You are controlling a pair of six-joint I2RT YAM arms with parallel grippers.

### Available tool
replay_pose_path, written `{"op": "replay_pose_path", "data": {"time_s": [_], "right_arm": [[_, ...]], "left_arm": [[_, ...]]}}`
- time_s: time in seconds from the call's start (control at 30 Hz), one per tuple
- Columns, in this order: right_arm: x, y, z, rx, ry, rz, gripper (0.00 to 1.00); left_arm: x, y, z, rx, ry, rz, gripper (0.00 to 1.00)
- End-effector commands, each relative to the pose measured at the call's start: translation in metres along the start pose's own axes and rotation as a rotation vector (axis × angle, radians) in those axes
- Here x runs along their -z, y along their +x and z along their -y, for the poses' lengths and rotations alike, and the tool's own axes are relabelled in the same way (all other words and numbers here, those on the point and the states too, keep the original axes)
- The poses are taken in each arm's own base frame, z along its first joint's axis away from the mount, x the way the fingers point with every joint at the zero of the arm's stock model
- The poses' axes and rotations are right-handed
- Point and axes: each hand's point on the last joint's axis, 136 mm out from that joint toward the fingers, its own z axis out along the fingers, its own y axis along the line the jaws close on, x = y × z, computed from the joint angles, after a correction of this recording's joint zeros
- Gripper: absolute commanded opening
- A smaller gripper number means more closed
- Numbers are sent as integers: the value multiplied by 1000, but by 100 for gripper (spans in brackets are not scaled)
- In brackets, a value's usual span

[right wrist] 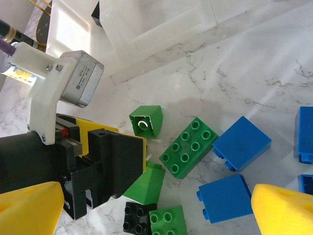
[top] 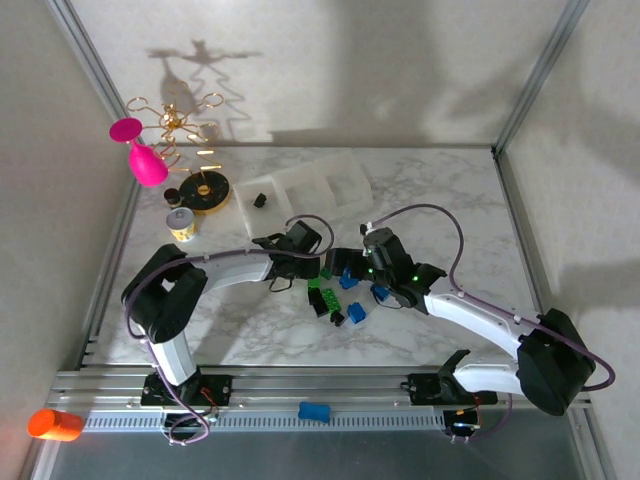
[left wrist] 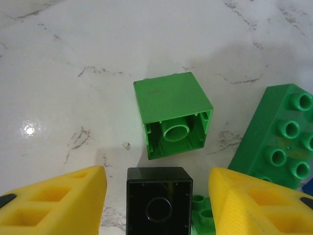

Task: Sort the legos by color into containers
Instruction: Pick up the lego from the center of the table.

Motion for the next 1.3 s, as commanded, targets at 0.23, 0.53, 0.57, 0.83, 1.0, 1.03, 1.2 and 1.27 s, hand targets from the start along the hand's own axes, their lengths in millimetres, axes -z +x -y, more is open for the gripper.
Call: {"op": "replay_pose_path", "data": {"time_s": [0.23, 0.53, 0.57, 0.83, 1.0, 1.03, 1.2, 1.27], "right_arm": [[0, -1, 6, -18, 17, 17, 99], [-5, 0, 3, -19, 4, 8, 99], [-5, 0, 3, -18, 4, 6, 99], [-5, 1, 4, -14, 7, 5, 99], [-6, 1, 4, -14, 6, 6, 99], [-6, 0, 4, -16, 4, 9, 99], [-5, -3, -5, 17, -32, 10, 99], [-3, -5, -10, 36, -53, 14, 99]], "left_arm": [[7, 20, -30, -7, -108, -17, 58], [11, 30, -31, 15, -77, -31, 53], [10, 30, -29, 19, -67, -30, 52], [6, 29, -27, 24, -68, -31, 41], [11, 25, -28, 22, -80, -17, 35], [13, 23, -29, 25, -82, -11, 35], [28, 8, -30, 37, -86, 37, 34], [38, -2, -31, 46, -87, 69, 34]]}}
